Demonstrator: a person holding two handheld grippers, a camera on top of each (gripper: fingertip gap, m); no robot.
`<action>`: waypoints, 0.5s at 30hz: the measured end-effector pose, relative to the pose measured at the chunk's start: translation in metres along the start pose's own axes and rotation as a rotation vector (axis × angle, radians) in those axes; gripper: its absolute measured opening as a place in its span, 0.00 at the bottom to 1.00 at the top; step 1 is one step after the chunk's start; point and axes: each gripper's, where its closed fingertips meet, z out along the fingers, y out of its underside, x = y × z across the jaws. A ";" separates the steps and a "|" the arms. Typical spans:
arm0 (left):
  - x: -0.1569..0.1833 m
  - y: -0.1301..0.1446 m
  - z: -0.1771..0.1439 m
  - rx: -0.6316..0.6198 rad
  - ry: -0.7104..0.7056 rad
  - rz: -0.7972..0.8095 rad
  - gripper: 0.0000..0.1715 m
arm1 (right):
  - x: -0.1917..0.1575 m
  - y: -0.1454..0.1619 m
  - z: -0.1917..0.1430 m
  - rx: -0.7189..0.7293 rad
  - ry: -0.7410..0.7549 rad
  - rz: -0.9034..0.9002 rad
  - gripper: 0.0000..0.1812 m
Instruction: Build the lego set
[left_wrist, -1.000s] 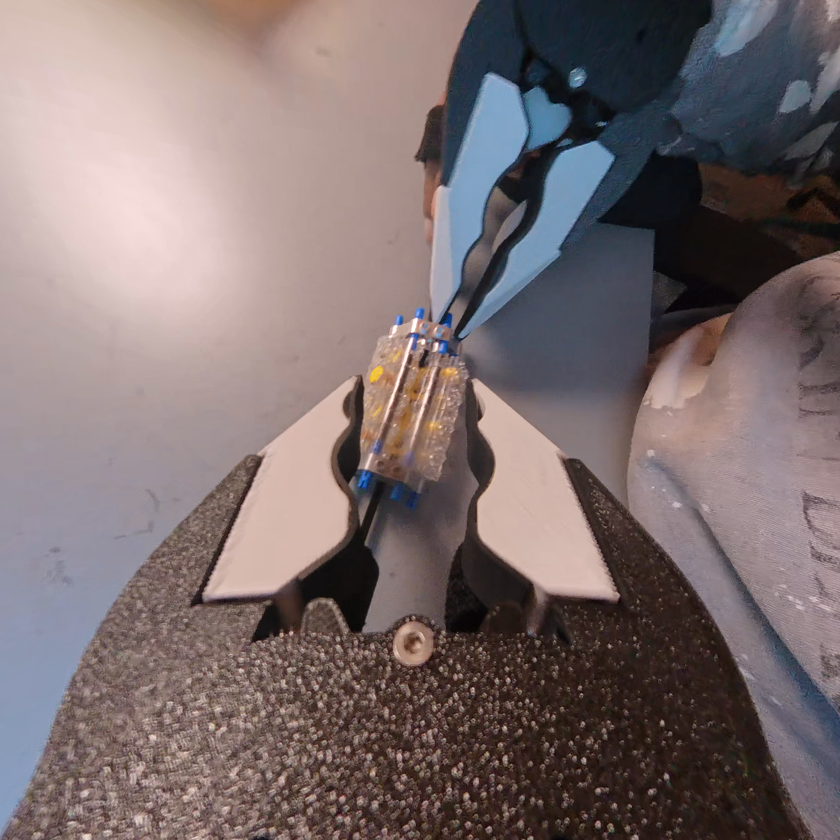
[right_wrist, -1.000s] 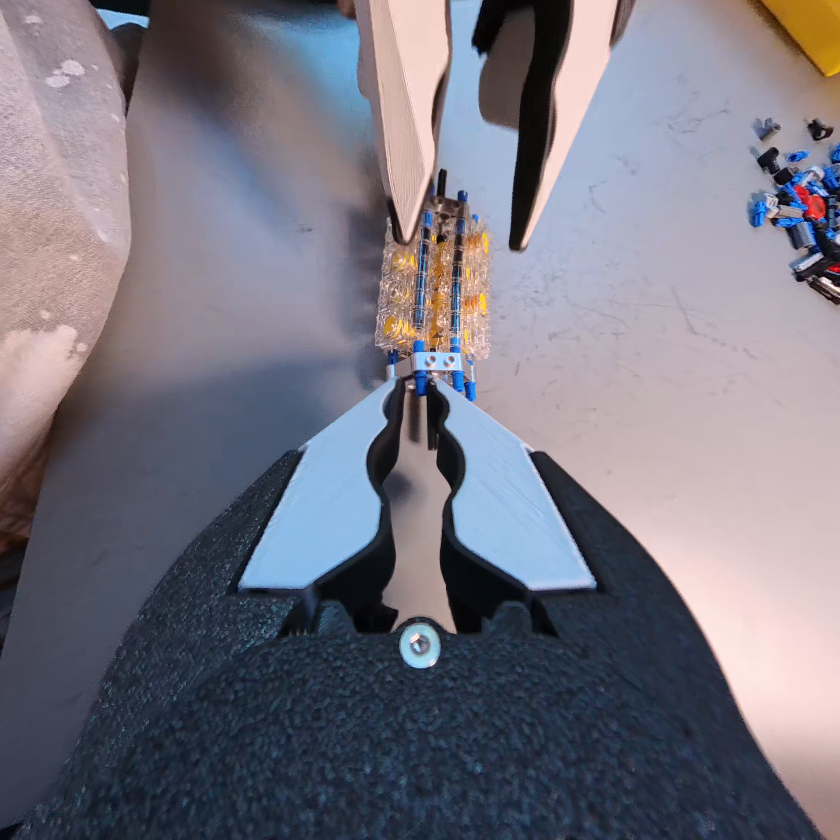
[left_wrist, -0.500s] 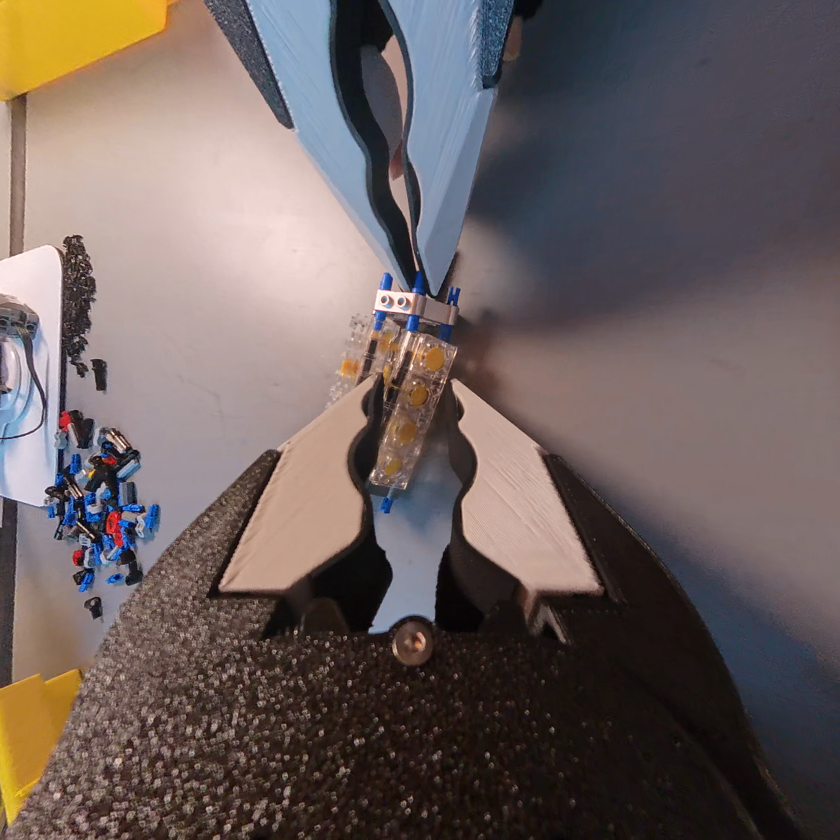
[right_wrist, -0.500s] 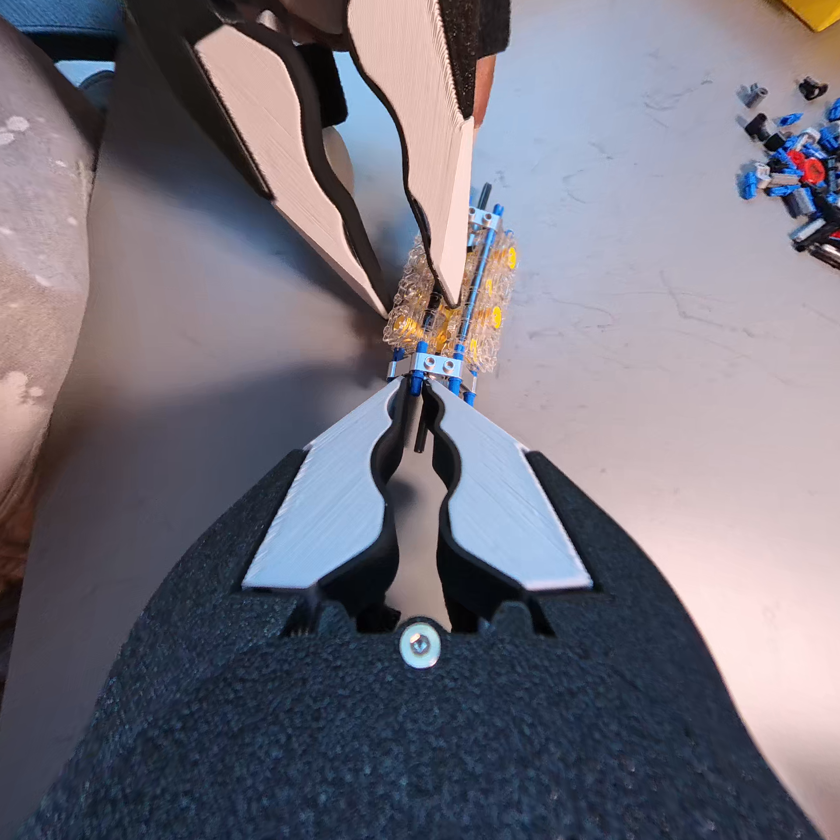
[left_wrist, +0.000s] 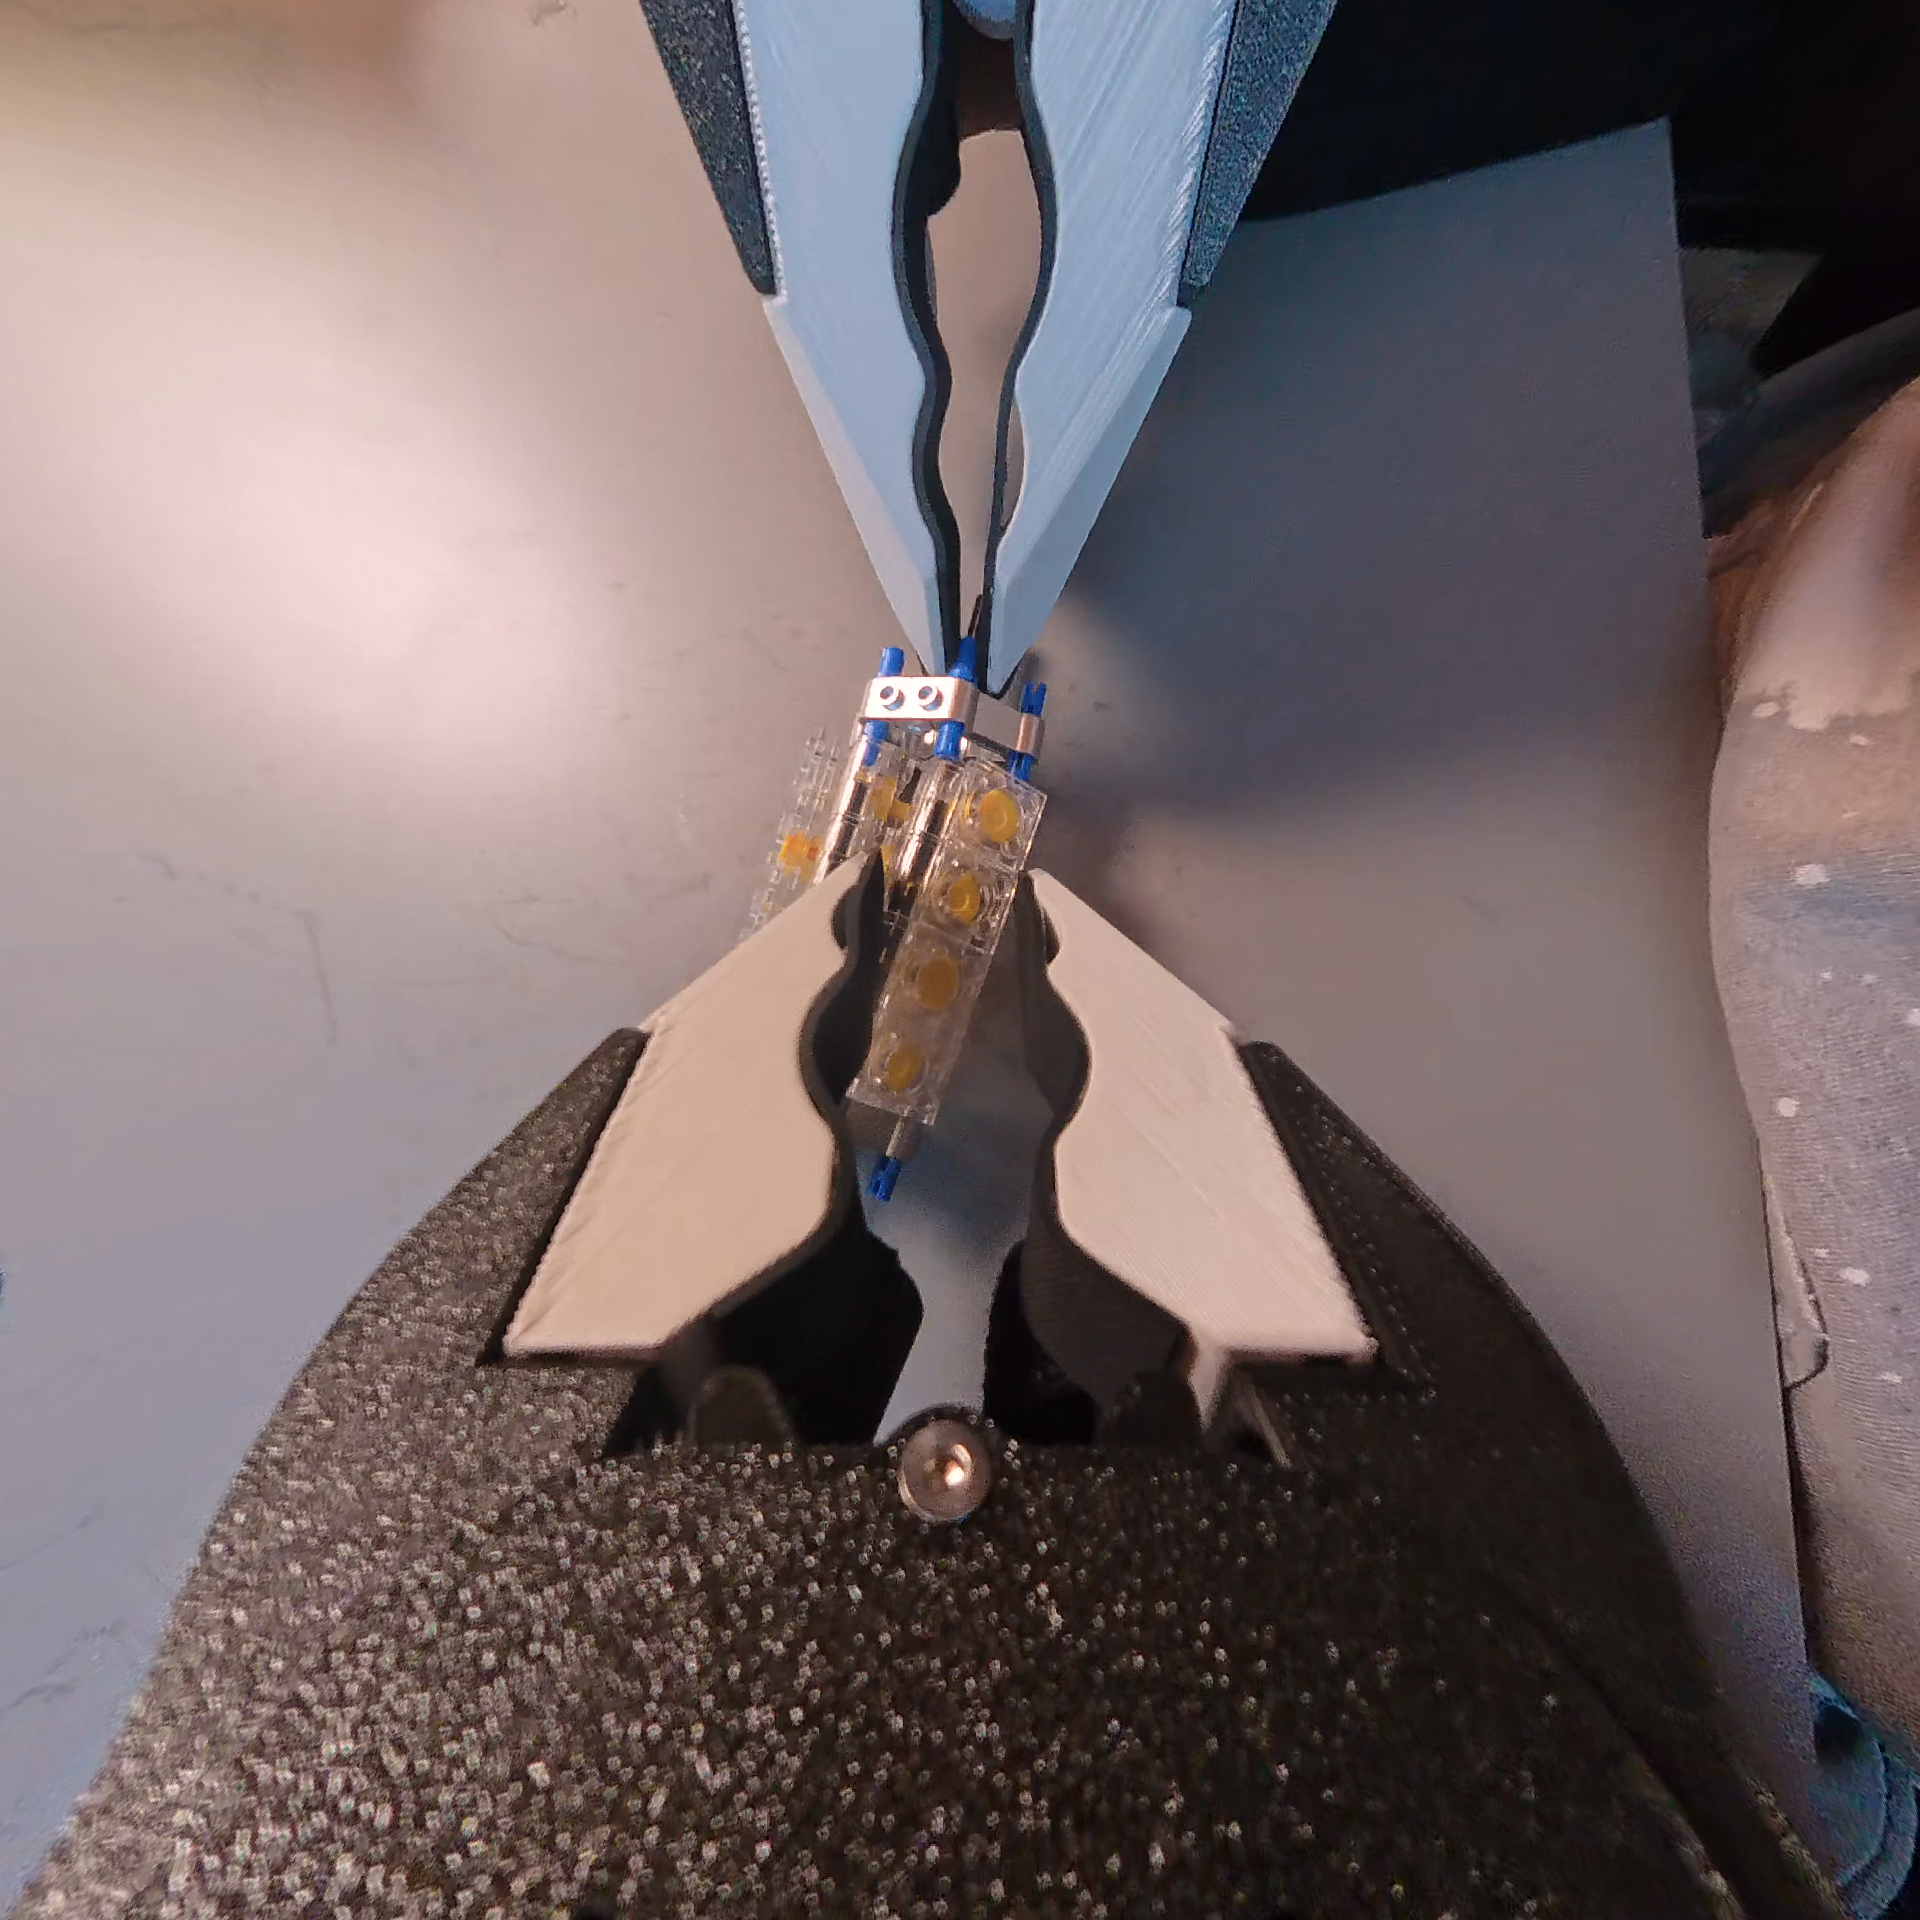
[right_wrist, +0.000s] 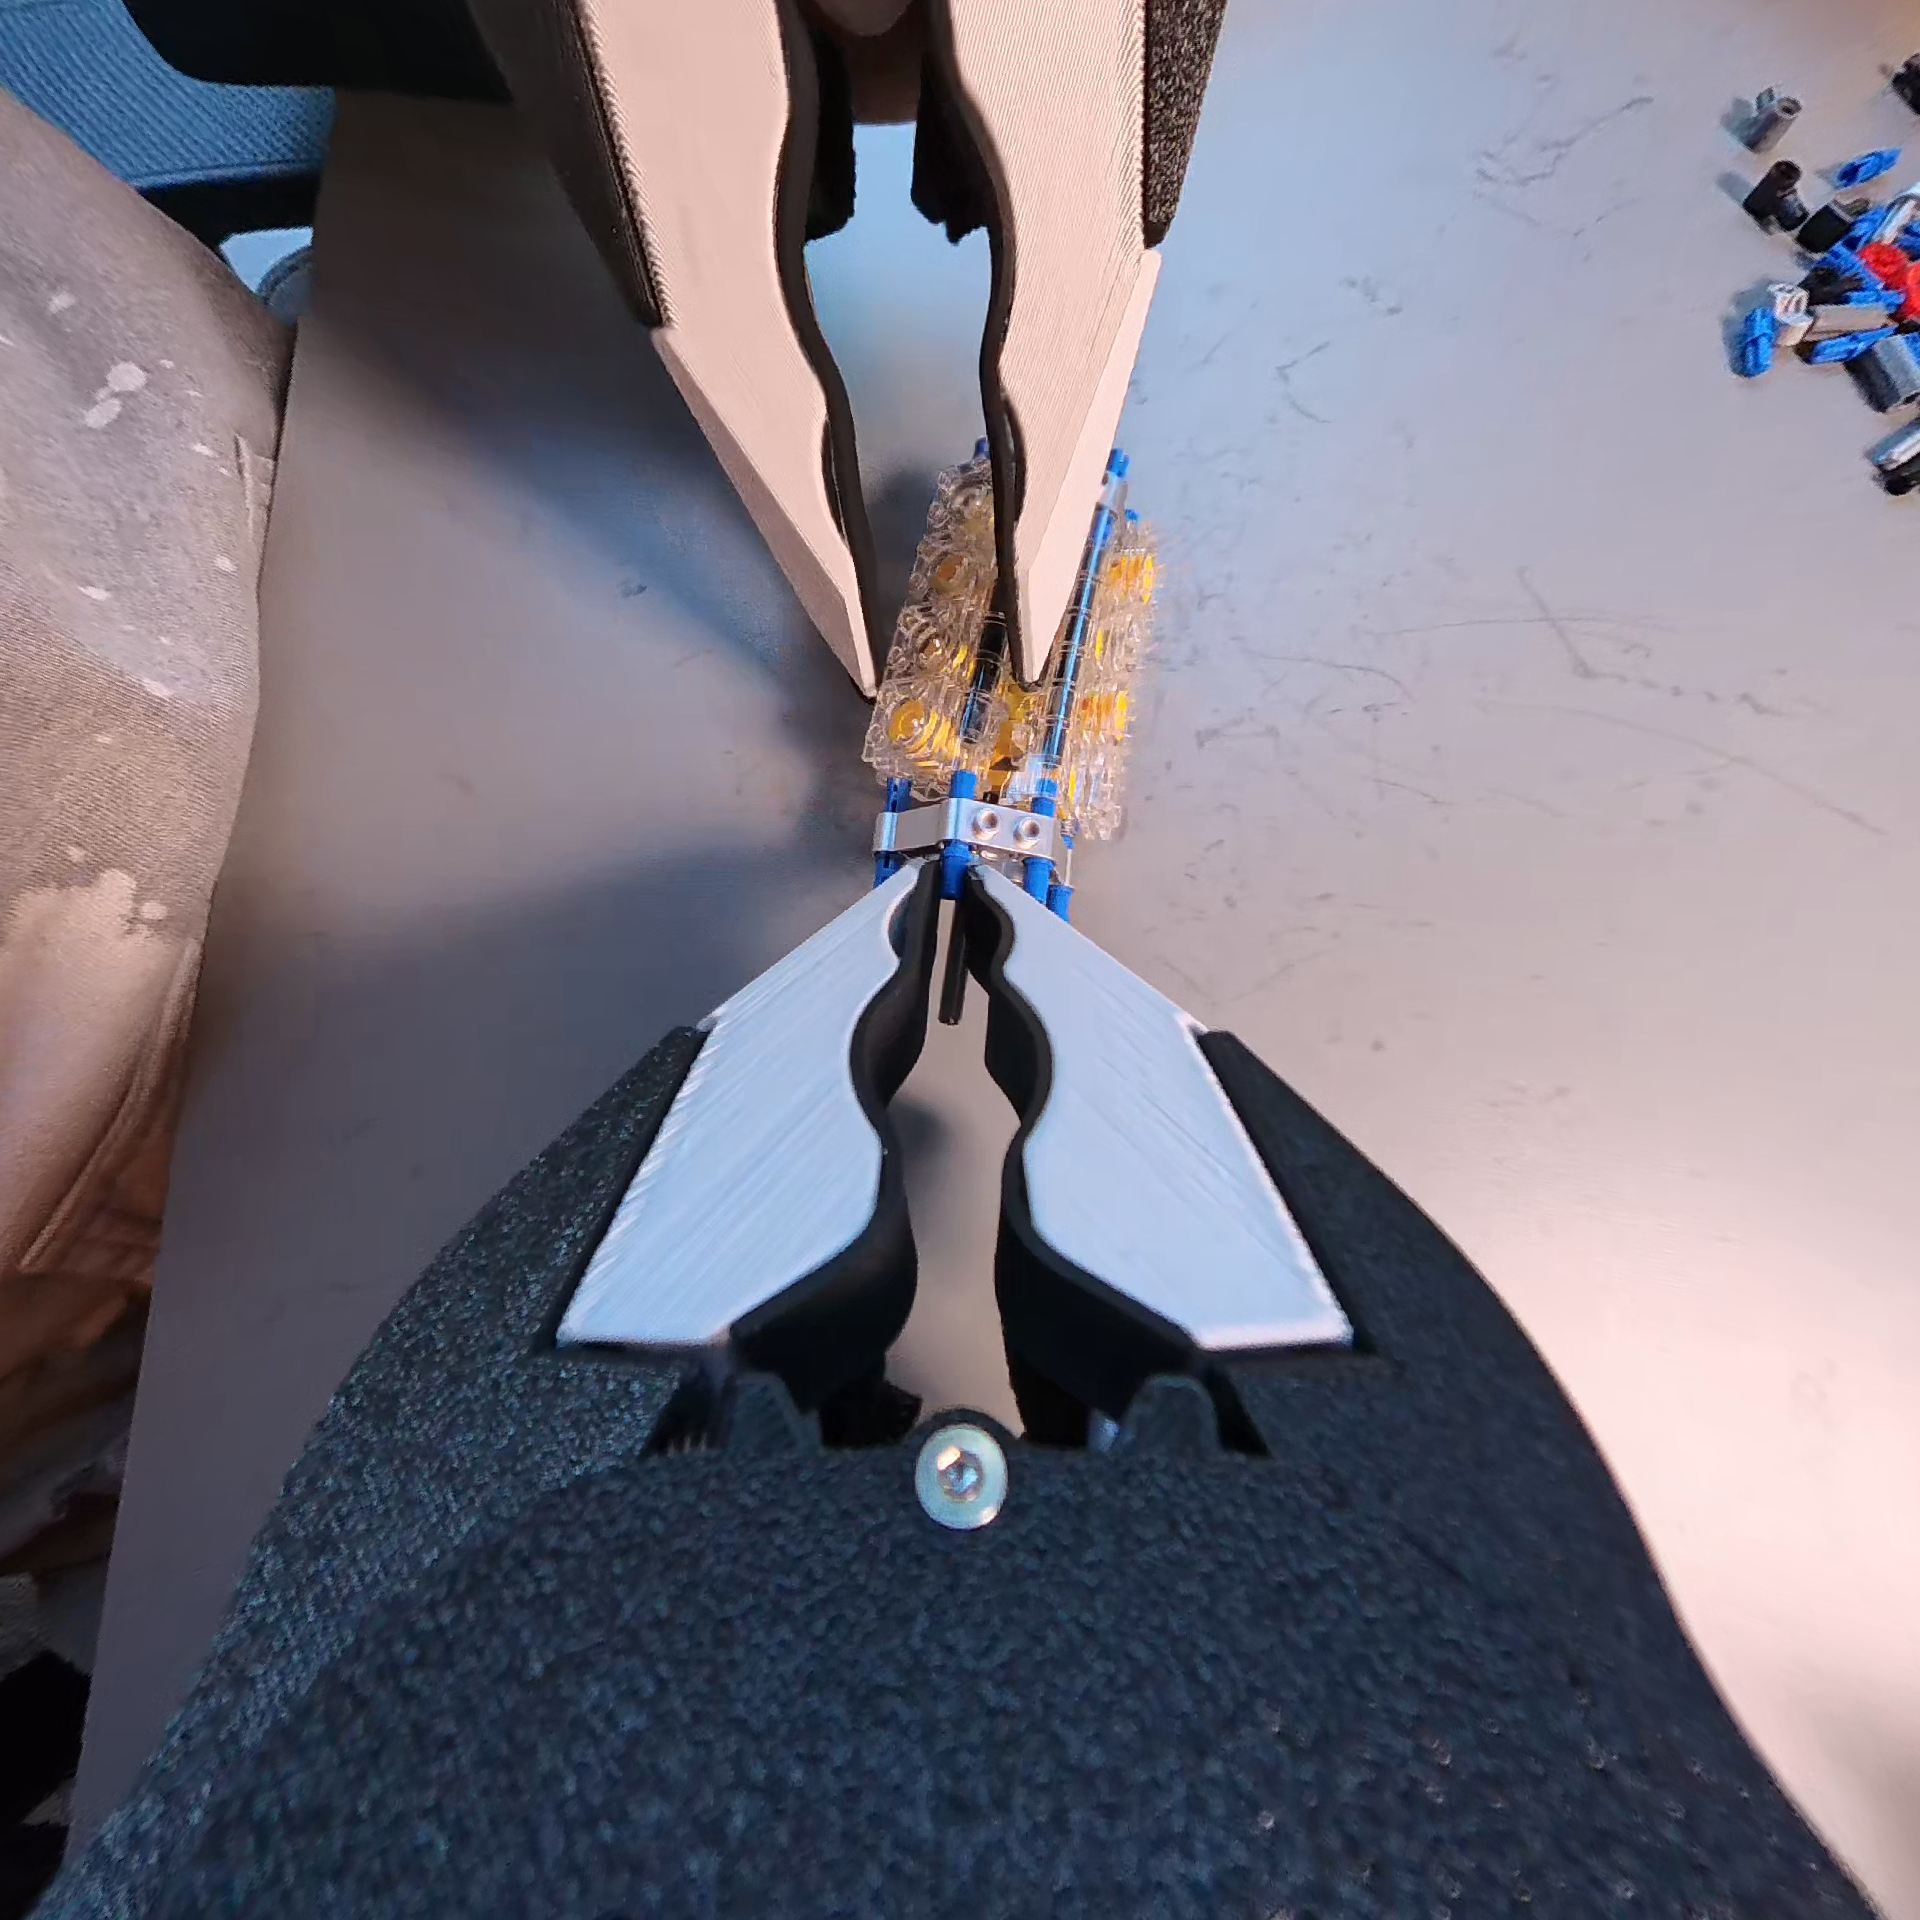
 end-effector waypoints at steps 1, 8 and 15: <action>0.000 -0.001 0.000 0.014 0.015 -0.014 0.13 | 0.000 0.000 0.000 0.001 -0.006 0.007 0.01; -0.004 -0.005 -0.003 0.090 0.101 -0.083 0.13 | 0.003 -0.001 -0.001 -0.012 -0.042 0.007 0.01; -0.005 -0.005 -0.005 0.104 0.130 -0.107 0.13 | 0.007 -0.003 0.001 -0.036 -0.022 0.089 0.01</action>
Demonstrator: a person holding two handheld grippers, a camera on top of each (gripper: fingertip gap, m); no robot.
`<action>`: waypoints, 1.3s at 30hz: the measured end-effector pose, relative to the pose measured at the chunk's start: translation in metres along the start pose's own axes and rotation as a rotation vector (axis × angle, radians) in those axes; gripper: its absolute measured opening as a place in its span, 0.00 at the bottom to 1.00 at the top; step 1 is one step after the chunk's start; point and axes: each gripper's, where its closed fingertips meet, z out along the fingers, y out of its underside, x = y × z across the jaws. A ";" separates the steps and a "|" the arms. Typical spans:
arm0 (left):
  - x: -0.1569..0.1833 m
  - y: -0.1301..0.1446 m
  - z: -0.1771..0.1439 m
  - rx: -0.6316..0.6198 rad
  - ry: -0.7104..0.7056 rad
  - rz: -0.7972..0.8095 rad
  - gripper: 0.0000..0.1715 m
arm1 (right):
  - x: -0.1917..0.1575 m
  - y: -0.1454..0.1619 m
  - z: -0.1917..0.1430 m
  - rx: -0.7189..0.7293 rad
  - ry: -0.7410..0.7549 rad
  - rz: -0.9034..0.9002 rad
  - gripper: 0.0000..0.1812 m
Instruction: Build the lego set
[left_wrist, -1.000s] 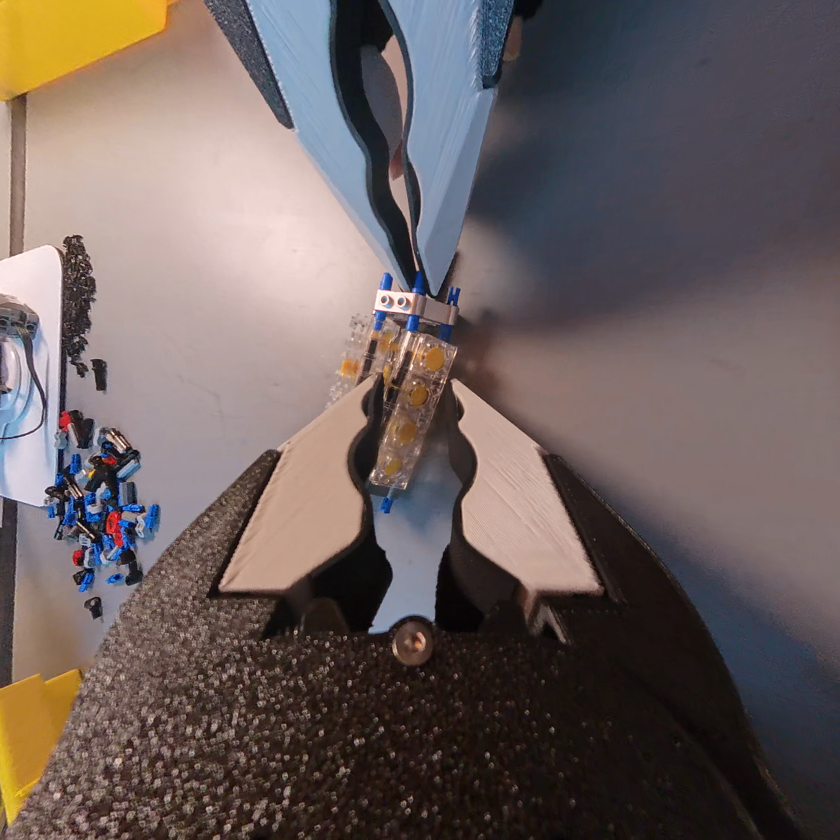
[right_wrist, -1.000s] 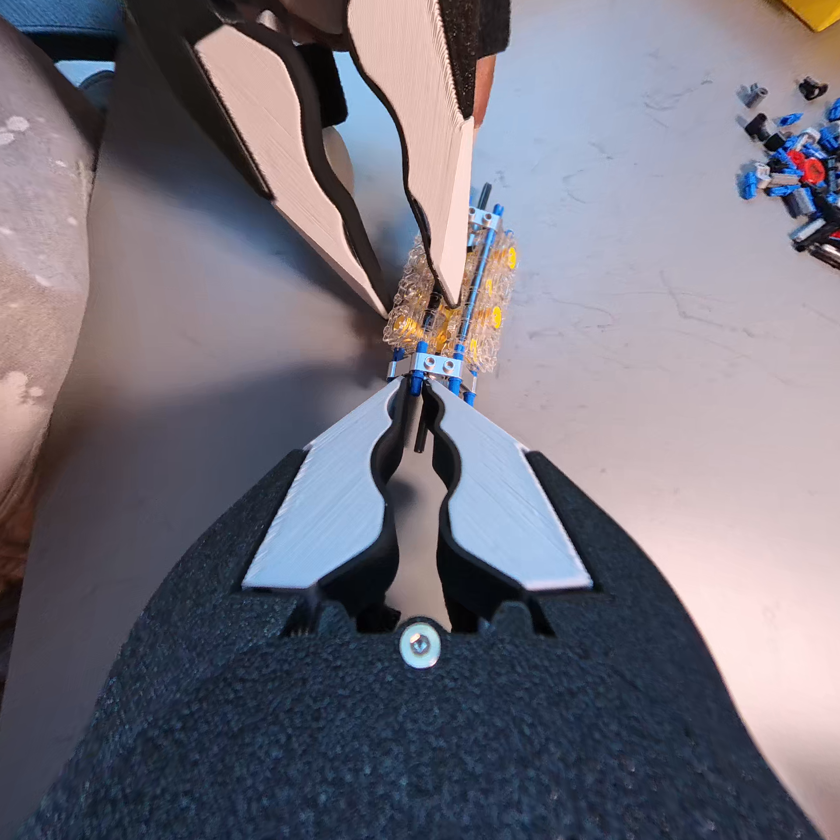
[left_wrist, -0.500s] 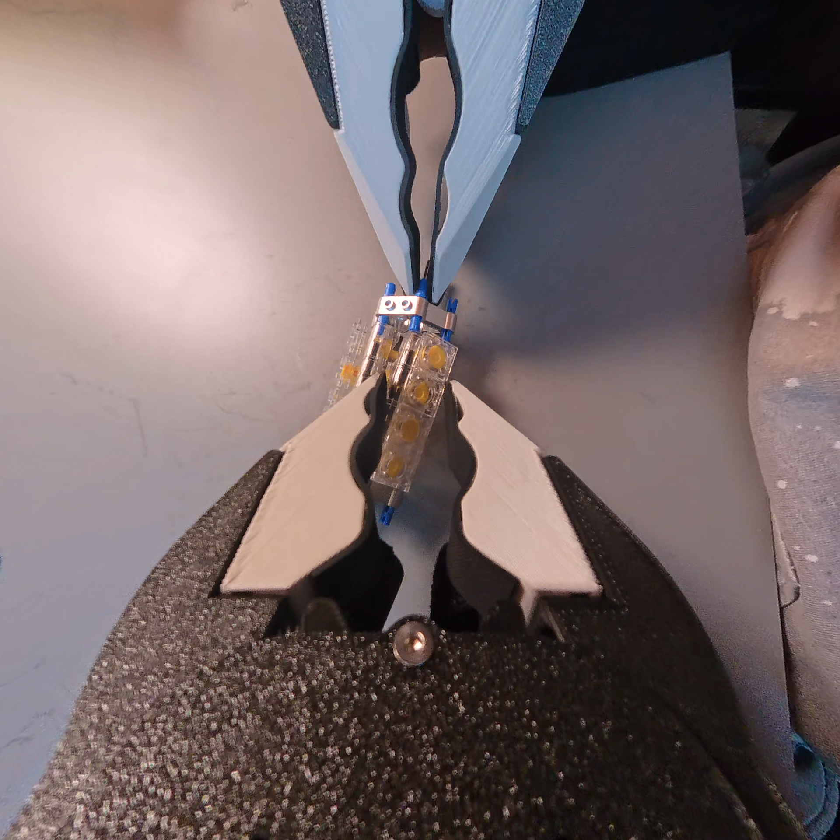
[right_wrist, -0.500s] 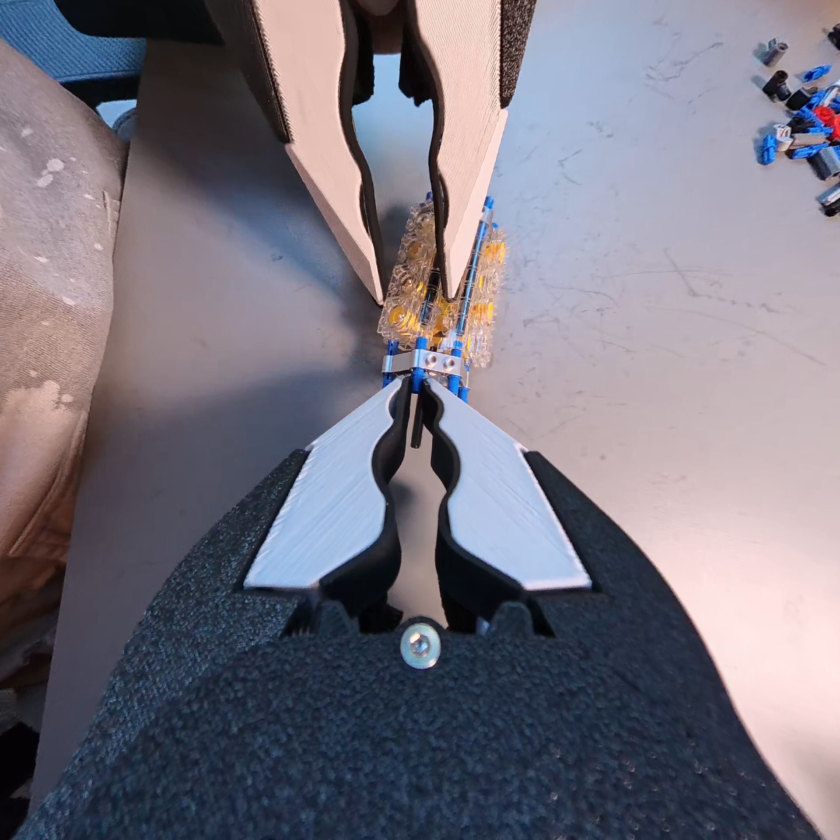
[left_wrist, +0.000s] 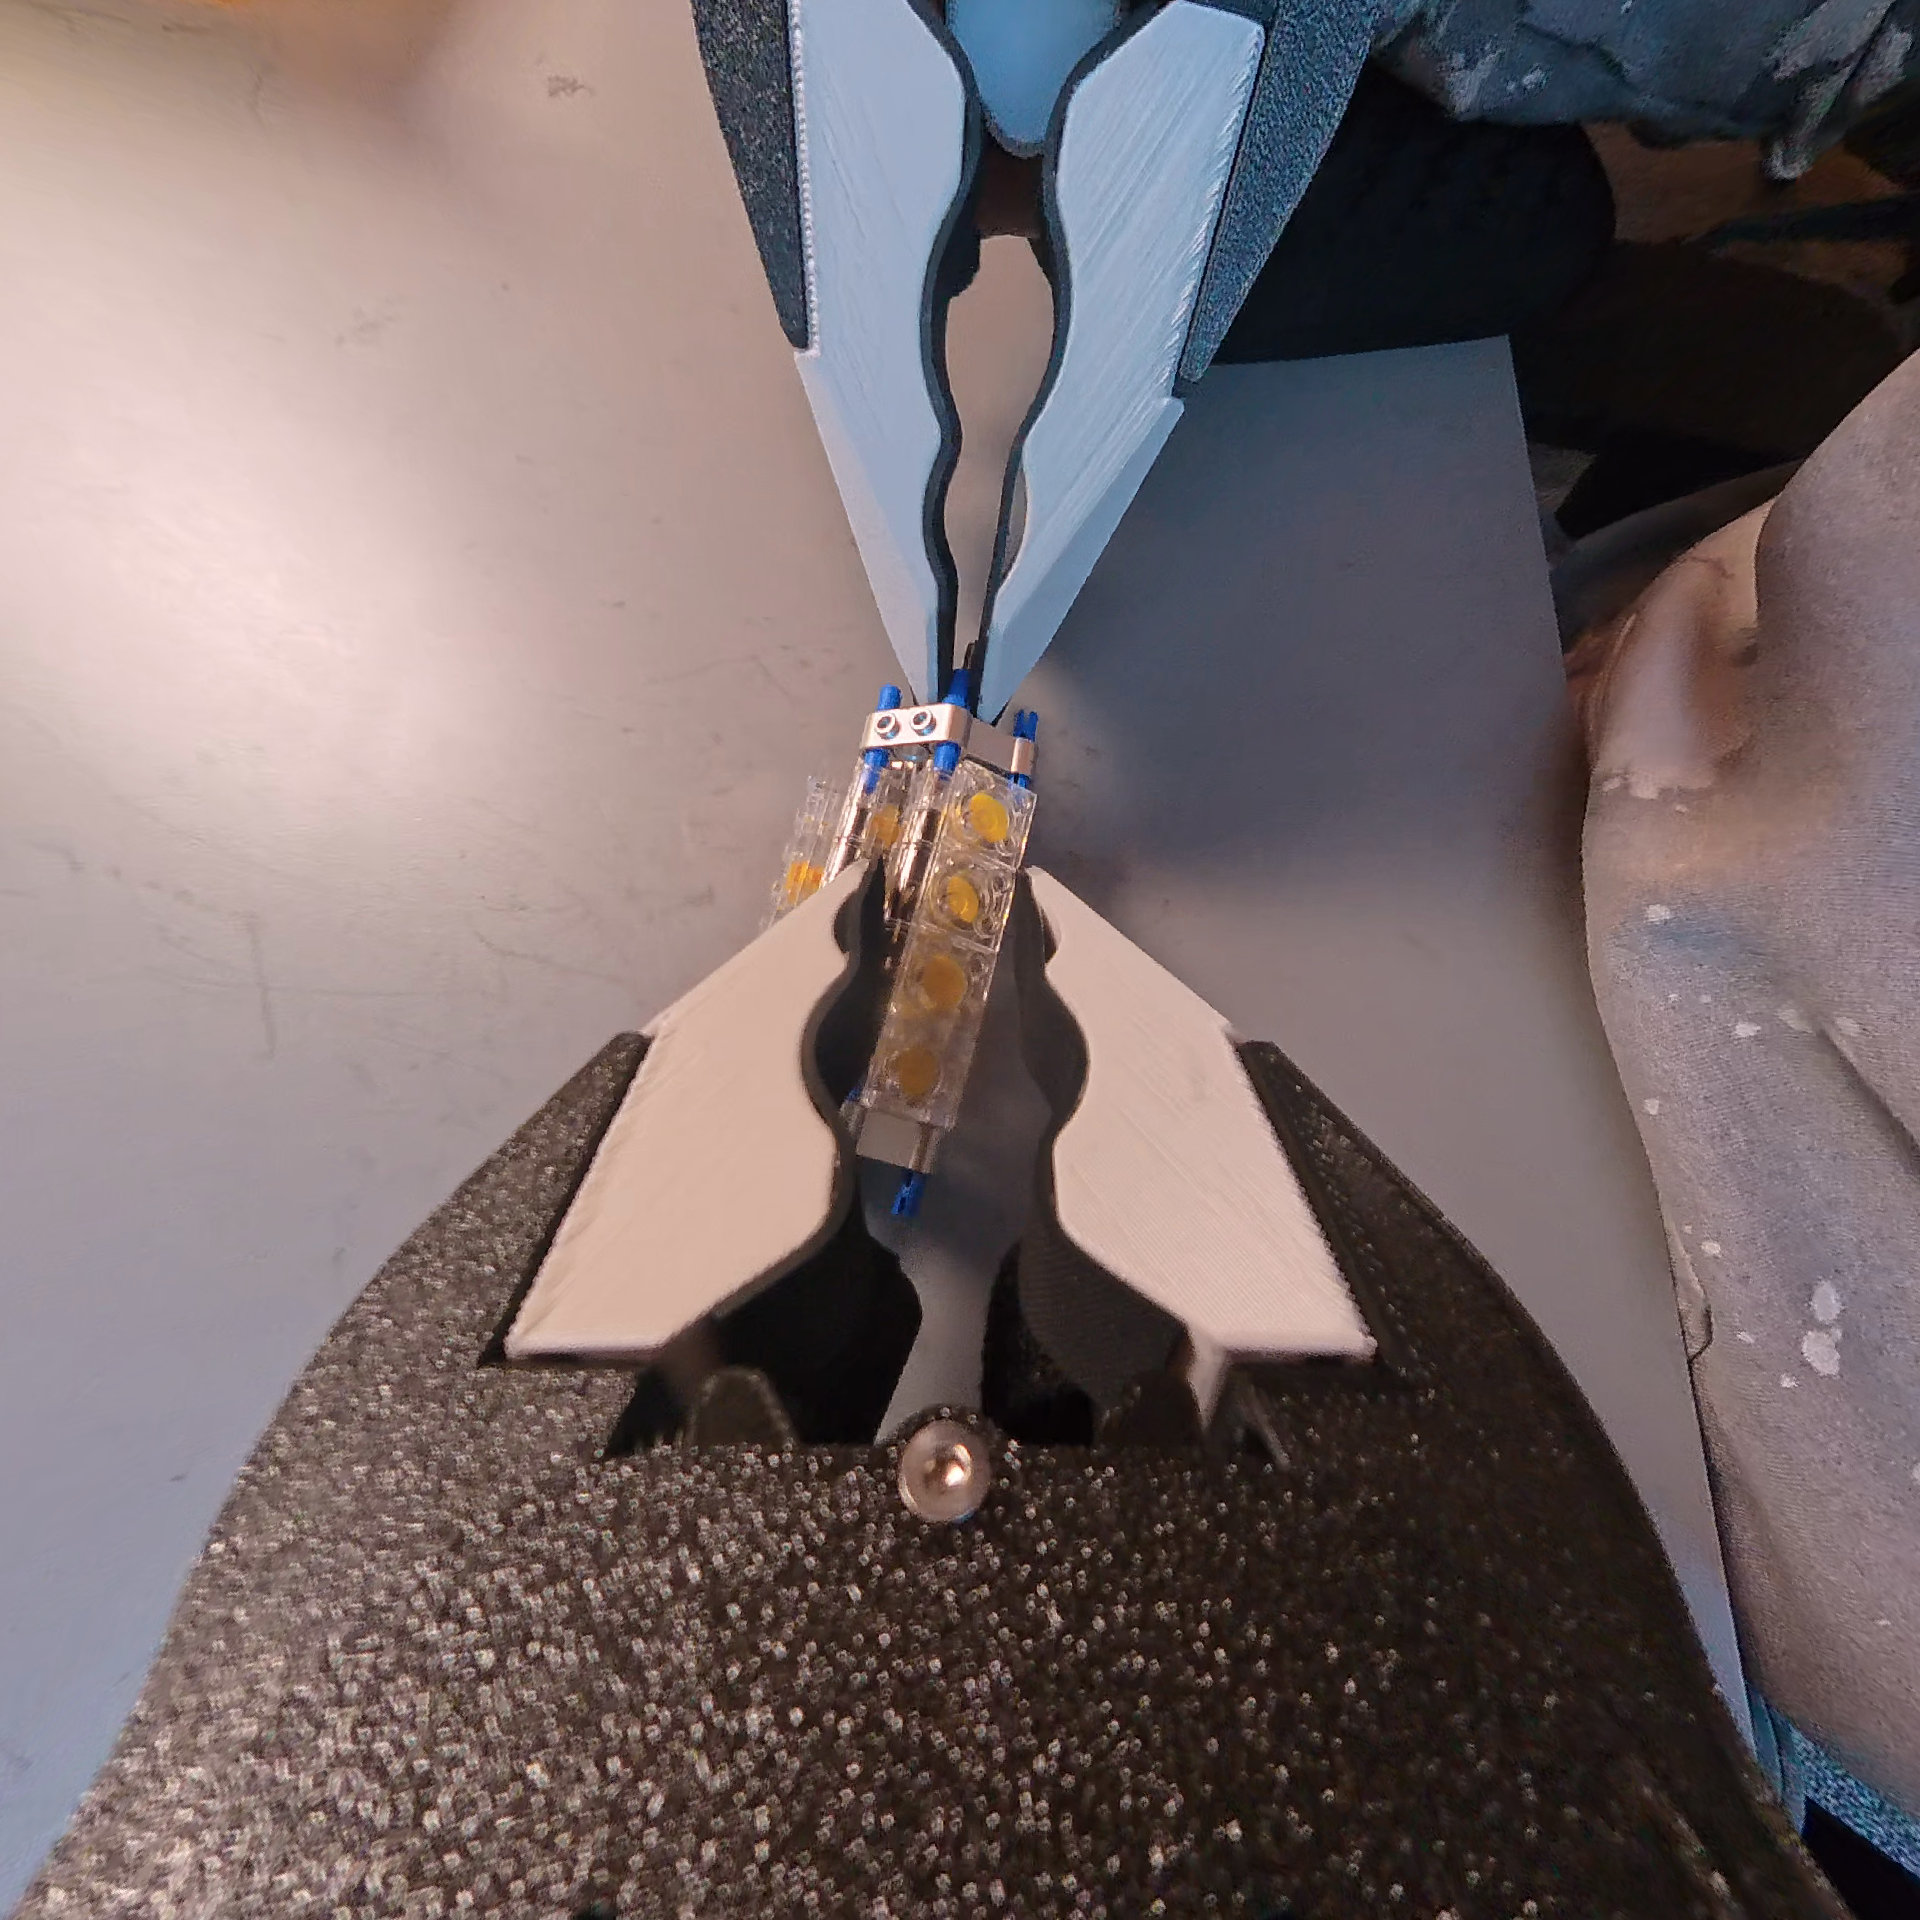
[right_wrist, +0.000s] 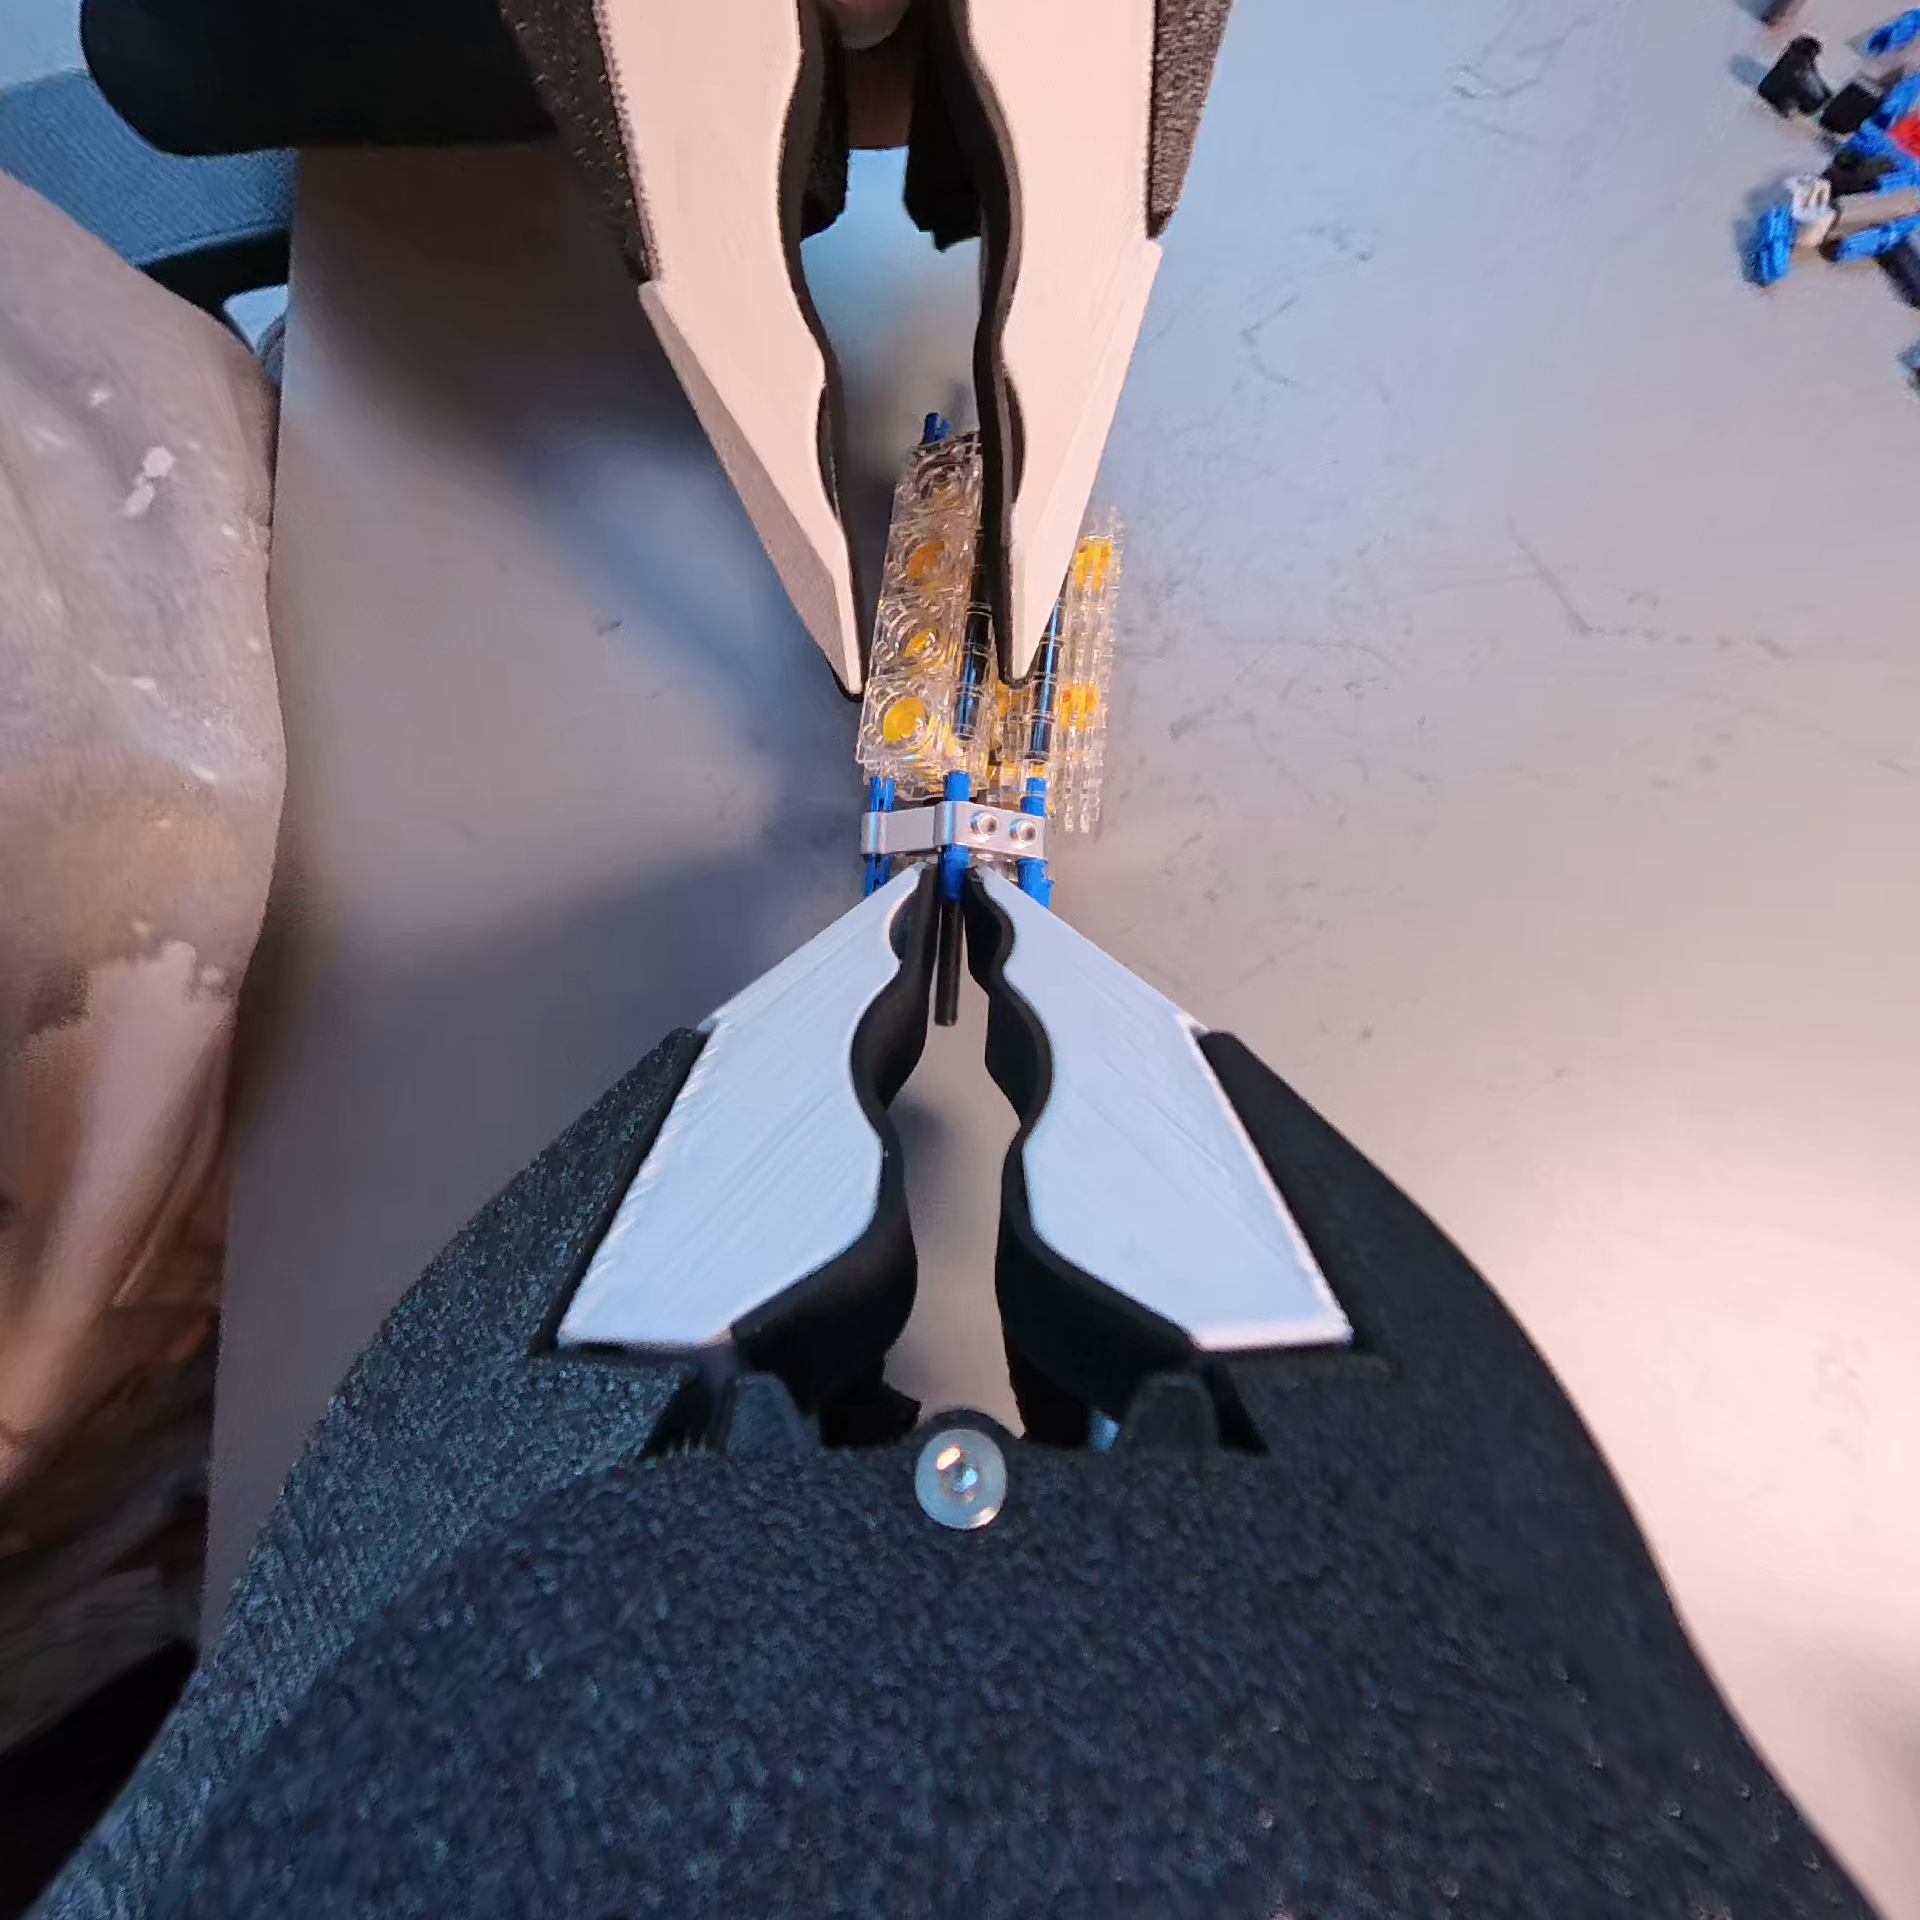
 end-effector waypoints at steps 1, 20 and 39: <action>0.000 0.000 0.000 -0.001 -0.001 0.001 0.13 | 0.000 -0.001 0.000 -0.001 0.001 0.025 0.01; -0.033 -0.021 0.007 0.195 -0.130 -0.597 0.13 | 0.017 -0.014 0.009 0.234 0.582 0.548 0.58; -0.059 -0.028 0.003 0.361 0.001 -0.837 0.14 | 0.055 -0.024 0.013 0.197 0.539 0.411 0.55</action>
